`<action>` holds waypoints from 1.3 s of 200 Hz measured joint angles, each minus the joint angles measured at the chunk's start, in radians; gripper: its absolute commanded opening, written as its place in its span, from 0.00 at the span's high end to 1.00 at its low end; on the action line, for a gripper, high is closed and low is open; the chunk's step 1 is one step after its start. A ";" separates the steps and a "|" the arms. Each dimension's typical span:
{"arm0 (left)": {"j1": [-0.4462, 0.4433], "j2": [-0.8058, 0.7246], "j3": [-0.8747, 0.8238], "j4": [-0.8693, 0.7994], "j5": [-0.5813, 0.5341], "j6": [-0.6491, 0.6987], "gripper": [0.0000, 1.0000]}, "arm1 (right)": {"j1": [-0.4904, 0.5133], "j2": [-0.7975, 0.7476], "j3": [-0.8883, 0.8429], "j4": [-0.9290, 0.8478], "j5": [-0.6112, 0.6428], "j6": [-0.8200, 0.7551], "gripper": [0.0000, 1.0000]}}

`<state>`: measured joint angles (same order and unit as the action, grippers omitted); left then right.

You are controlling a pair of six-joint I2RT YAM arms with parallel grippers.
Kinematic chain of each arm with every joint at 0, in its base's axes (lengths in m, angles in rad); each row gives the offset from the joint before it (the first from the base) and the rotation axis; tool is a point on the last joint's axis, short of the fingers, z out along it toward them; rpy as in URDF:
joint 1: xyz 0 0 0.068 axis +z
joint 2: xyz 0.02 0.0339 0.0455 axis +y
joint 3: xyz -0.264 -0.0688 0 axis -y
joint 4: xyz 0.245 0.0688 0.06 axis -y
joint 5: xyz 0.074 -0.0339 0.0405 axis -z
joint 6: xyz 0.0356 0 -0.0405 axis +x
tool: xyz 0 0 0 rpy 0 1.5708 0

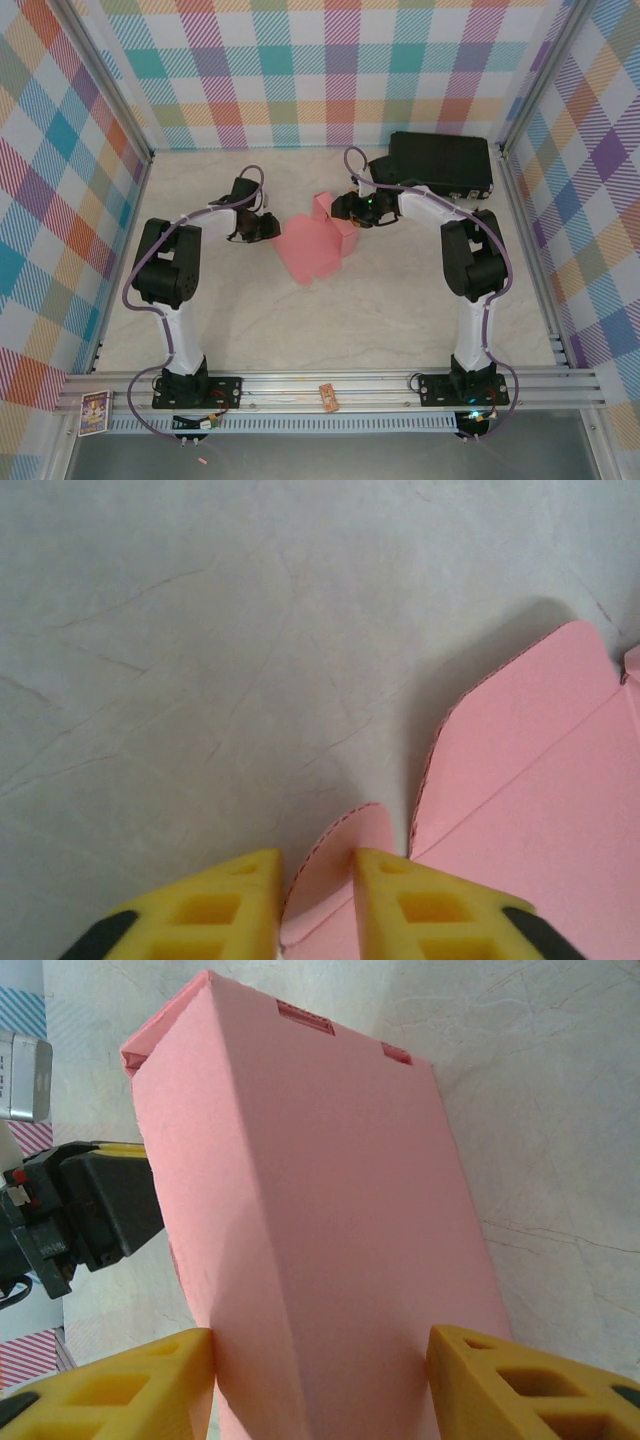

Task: Fold the paper box

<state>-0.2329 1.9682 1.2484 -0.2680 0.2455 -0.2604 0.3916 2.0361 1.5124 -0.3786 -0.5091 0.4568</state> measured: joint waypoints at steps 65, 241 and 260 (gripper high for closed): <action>-0.002 -0.014 0.043 -0.032 0.008 0.109 0.97 | -0.005 -0.010 -0.013 0.003 -0.003 0.000 0.42; -0.183 0.008 0.609 -0.691 -0.212 0.820 1.00 | -0.049 -0.108 -0.133 0.024 0.103 0.000 0.29; -0.187 0.034 0.668 -0.737 -0.220 0.883 1.00 | -0.051 -0.108 -0.138 0.022 0.128 -0.001 0.30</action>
<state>-0.4198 2.0022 1.9163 -1.0046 0.0257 0.6231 0.3401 1.9282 1.3746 -0.3565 -0.3813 0.4561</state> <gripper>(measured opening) 0.049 0.706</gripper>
